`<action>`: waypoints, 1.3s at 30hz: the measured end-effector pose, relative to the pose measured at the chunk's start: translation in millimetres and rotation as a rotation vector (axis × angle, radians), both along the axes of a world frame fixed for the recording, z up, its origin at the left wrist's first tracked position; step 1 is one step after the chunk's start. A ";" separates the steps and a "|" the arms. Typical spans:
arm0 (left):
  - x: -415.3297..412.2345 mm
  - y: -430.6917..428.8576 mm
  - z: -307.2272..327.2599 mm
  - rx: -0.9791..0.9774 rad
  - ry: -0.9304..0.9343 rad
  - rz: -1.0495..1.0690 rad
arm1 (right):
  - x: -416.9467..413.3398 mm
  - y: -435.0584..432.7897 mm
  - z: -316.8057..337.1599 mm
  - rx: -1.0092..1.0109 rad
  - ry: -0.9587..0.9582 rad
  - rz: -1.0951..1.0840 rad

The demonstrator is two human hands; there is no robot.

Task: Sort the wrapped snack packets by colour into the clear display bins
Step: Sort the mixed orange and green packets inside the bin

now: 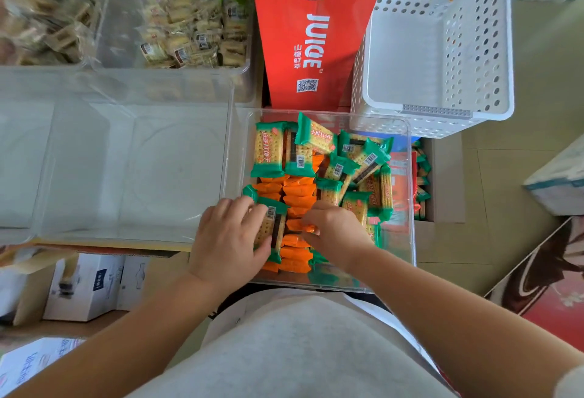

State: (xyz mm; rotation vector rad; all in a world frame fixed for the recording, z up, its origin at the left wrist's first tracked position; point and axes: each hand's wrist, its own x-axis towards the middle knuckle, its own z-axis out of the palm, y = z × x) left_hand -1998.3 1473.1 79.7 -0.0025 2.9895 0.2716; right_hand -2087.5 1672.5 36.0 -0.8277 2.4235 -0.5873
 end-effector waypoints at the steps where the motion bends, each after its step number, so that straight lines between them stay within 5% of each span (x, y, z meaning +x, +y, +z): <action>1: -1.2 -0.4 1.2 -0.022 -0.019 0.051 | 2.3 -1.8 -2.6 0.011 0.011 0.020; 9: -16.0 10.9 0.4 -0.062 -0.017 -0.046 | -13.8 -6.4 11.1 0.110 0.035 0.187; 12: -29.8 15.5 1.0 -0.023 0.002 -0.076 | -28.6 13.2 16.7 -0.123 0.280 -0.120; 14: -41.1 20.2 1.1 0.007 0.002 -0.110 | -45.5 25.6 19.1 -0.057 0.389 -0.318; 20: -82.9 40.6 -7.8 0.017 -0.034 -0.263 | -79.9 38.5 23.1 0.349 0.190 -0.233; 30: -119.4 32.1 -19.9 -0.119 -0.096 -0.281 | -89.0 39.3 25.2 0.352 0.100 -0.010; 34: -110.0 22.6 -19.3 -0.098 -0.151 -0.262 | -97.8 31.5 21.4 0.381 -0.005 -0.055; 39: -94.4 14.8 -16.0 -0.077 -0.185 -0.237 | -106.3 23.3 10.0 0.316 0.088 -0.111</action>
